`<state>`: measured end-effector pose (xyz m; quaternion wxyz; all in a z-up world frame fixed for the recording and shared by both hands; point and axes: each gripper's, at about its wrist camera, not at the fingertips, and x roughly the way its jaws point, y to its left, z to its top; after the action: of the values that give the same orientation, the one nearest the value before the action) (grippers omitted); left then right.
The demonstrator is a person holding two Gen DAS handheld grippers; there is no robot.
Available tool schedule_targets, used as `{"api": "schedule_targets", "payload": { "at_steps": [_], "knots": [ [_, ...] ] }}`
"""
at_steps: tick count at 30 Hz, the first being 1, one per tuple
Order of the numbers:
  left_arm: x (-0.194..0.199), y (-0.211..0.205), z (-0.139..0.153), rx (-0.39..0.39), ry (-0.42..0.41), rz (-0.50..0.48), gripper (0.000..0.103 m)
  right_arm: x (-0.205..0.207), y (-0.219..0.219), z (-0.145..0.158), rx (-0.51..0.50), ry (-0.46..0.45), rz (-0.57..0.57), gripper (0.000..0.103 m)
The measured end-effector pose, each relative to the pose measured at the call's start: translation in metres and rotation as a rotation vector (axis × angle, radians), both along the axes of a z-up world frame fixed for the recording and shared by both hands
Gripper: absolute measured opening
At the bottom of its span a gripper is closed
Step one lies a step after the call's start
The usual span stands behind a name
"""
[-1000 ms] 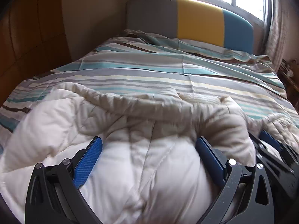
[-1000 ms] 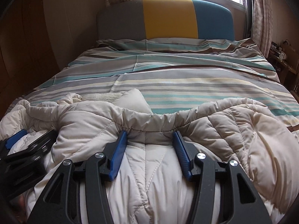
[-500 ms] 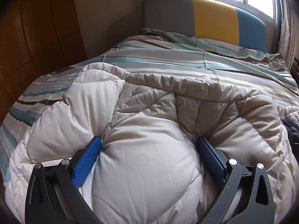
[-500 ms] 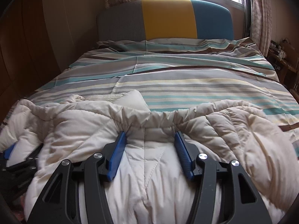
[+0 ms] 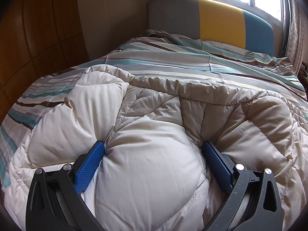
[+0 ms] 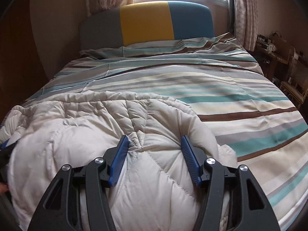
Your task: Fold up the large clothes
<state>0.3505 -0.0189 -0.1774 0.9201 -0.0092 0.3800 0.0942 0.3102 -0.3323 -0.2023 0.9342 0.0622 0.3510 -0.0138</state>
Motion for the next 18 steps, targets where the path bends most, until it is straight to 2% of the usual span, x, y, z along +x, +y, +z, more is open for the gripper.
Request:
{"api": "schedule_targets", "payload": {
  "at_steps": [7, 10, 14, 18],
  "knots": [
    [-0.001, 0.000, 0.006, -0.008, 0.024, -0.004, 0.100, 0.006, 0.003, -0.001, -0.025, 0.024, -0.002, 0.057],
    [-0.010, 0.009, 0.022, -0.044, 0.060, -0.042, 0.100, -0.010, 0.008, 0.021, -0.002, -0.019, 0.011, 0.058],
    [-0.038, 0.030, 0.049, -0.035, -0.040, -0.003, 0.100, -0.041, 0.036, 0.050, 0.069, -0.110, 0.096, 0.058],
    [-0.048, 0.050, 0.054, 0.063, -0.082, 0.083, 0.100, -0.043, 0.089, 0.059, 0.048, -0.139, 0.224, 0.061]
  ]
}}
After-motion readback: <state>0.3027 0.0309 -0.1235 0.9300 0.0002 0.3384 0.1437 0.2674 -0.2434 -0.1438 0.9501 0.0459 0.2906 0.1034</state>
